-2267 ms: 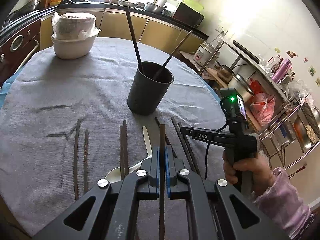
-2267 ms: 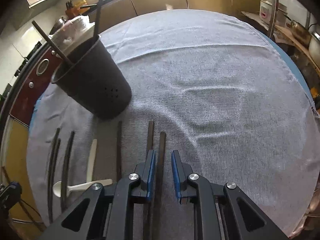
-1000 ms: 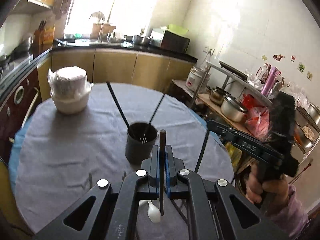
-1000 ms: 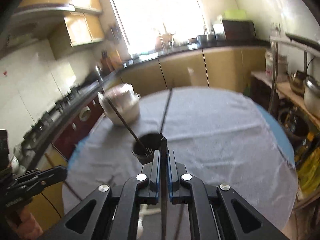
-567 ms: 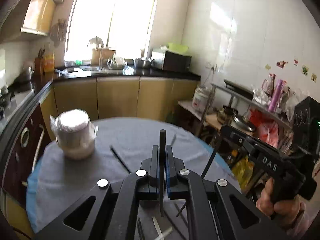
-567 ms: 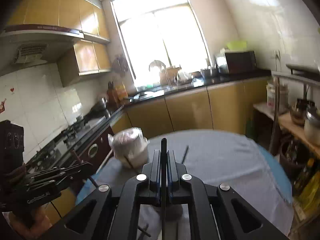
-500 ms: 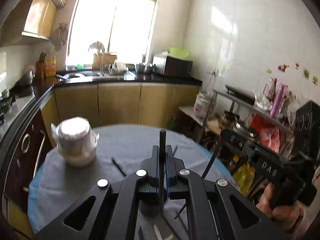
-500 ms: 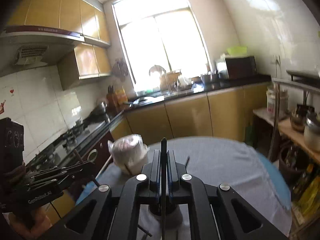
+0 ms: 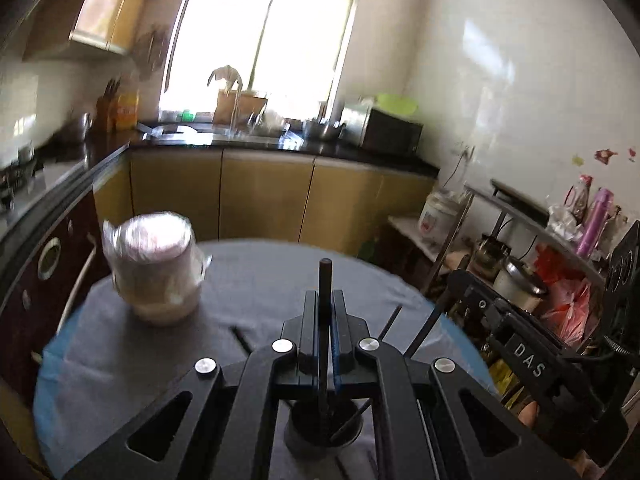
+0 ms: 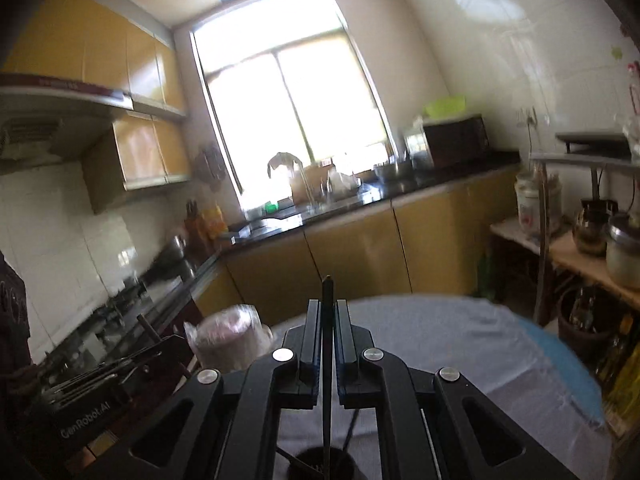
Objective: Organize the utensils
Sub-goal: 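Carry both chopsticks over the black cup, lower them in, open both grippers, then lower the left gripper onto a dark chopstick and close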
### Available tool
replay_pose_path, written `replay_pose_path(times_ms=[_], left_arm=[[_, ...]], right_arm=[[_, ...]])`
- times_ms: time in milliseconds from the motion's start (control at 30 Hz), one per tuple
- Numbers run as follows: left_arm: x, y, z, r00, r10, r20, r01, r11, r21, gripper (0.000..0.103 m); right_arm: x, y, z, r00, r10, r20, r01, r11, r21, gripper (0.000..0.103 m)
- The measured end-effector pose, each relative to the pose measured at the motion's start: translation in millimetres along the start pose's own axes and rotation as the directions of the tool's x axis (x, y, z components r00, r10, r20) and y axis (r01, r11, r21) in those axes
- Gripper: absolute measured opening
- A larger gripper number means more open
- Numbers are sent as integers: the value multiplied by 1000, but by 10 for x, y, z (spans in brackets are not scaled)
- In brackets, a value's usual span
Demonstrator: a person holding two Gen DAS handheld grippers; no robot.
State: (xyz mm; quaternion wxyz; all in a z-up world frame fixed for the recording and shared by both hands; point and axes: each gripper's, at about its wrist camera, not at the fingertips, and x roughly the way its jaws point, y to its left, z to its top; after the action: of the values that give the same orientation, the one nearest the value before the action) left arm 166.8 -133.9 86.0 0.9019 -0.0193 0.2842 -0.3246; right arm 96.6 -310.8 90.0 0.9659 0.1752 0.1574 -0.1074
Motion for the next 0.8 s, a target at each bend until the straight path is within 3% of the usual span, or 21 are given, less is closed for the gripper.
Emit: replay_pose_path(times_ms=[200,233,333,367,567,667,800], left_arm=[[-4,125,-197,996,-17,-85,12,998,-59,6],[-36,139,-230,995,-26,-93,20,998,-67,12],[-184,159,-370,995,-8,-101,3,999,-52,59],[-276,165,-451,996,21,-85,-24,999,-39,65],[-580,249,-935,985,123,-124,-123,992,7,68],[-655,310,-1261,970,166,-179,-169,986,3,69],[-652,390,-1679,943,174,-283,-193,980,-41,70]], right_arm=[[80,-123,-325,990,52,-128,-51,999,7,8],[53,-160,-353,988,62,-144,-60,998,20,8],[-86,-258,-425,983,76,-167,-72,997,30,21],[-156,-315,-467,983,79,-168,-74,997,38,27],[-564,-583,-786,975,89,-205,-80,996,49,28],[-716,-704,-1042,963,83,-256,-72,996,54,28],[-826,-838,-1363,945,91,-314,-65,994,92,28]])
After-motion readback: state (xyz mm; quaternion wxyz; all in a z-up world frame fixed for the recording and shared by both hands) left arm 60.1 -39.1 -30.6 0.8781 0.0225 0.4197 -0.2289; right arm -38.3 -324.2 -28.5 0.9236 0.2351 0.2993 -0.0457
